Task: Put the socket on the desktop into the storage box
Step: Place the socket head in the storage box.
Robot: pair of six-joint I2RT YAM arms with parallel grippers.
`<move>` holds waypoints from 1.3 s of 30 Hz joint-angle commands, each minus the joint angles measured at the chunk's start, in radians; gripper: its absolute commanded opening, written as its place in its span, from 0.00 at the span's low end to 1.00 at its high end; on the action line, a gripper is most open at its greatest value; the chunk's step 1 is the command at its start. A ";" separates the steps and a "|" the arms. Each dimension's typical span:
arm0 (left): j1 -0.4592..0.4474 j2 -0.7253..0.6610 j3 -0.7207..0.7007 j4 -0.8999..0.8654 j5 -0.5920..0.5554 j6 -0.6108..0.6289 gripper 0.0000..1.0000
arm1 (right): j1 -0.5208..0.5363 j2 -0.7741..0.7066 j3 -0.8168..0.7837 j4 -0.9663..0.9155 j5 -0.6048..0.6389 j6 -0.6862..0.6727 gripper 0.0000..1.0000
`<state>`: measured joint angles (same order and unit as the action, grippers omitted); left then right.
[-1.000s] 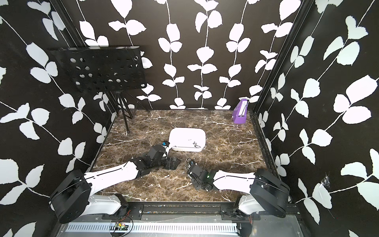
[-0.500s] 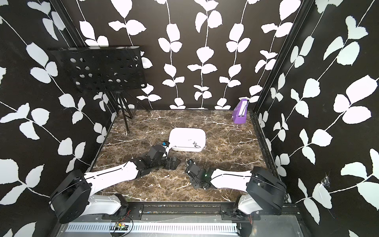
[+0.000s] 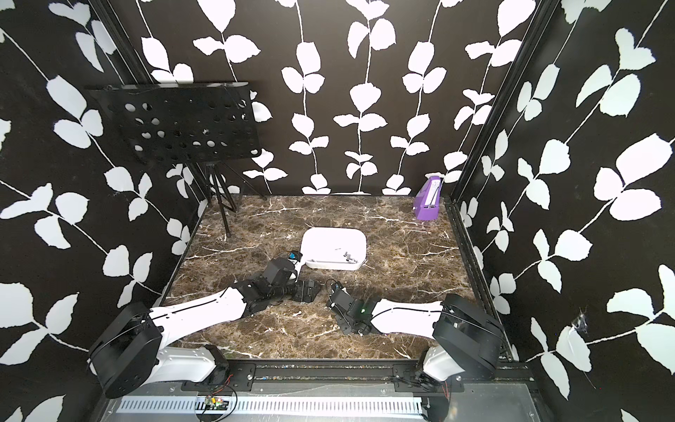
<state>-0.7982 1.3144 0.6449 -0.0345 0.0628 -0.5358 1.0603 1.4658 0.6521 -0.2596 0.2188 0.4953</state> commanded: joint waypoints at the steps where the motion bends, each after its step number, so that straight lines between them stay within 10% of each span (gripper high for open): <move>1: -0.006 -0.026 0.013 0.000 -0.010 -0.006 0.93 | 0.001 0.001 -0.011 -0.073 0.040 0.016 0.20; 20: -0.007 -0.056 0.006 -0.018 -0.075 -0.001 0.93 | -0.026 -0.179 0.114 -0.154 0.173 -0.037 0.01; 39: -0.006 -0.118 -0.005 -0.068 -0.182 -0.027 0.95 | -0.336 0.486 0.861 -0.210 0.025 -0.104 0.06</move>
<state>-0.8001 1.2129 0.6449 -0.0860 -0.1127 -0.5579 0.7418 1.9121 1.4414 -0.4408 0.2657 0.4099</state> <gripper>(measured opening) 0.953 0.117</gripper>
